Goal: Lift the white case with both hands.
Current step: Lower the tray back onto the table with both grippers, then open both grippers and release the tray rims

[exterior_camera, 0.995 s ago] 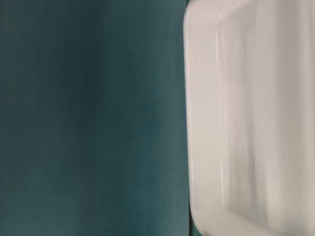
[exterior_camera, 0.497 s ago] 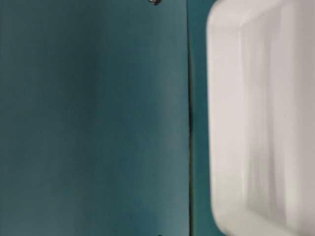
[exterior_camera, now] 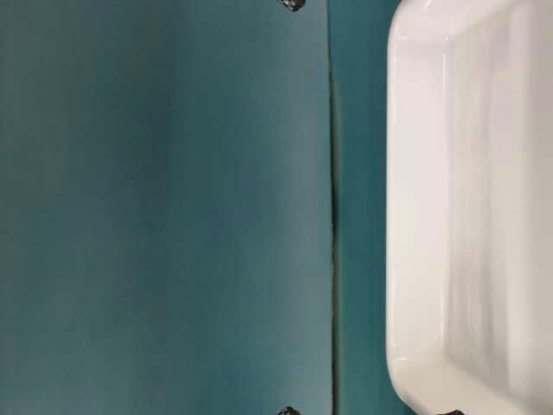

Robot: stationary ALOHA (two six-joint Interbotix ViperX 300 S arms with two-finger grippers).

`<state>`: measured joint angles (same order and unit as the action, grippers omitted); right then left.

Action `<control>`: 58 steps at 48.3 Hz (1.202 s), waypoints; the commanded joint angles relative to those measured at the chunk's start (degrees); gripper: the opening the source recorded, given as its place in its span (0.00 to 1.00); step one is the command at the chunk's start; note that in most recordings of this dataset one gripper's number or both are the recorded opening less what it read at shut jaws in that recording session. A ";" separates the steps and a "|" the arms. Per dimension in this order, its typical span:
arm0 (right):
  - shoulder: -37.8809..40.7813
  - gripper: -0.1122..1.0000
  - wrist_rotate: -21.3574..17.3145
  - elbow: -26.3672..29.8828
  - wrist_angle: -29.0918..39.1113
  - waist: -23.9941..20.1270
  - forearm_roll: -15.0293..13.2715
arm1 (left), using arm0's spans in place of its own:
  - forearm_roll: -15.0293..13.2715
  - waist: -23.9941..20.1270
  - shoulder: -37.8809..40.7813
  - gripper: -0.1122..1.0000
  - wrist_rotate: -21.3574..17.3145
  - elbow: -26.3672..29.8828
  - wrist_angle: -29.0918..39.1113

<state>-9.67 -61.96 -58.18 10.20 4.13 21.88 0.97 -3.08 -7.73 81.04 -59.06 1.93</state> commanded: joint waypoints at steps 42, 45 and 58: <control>-1.93 0.90 0.26 0.53 -0.44 -0.18 -0.44 | 0.35 2.02 -2.37 0.96 -2.46 1.14 -0.35; -3.52 0.90 0.35 0.35 -0.44 -0.18 -0.44 | 0.35 1.67 -4.22 0.96 -4.04 1.23 -0.62; -11.43 0.90 1.05 0.35 -0.44 0.26 -0.53 | 0.53 1.58 -15.64 0.96 -12.13 2.29 5.01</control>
<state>-20.04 -61.35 -58.45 9.93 4.22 21.53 1.14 -1.41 -21.18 69.61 -57.83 4.92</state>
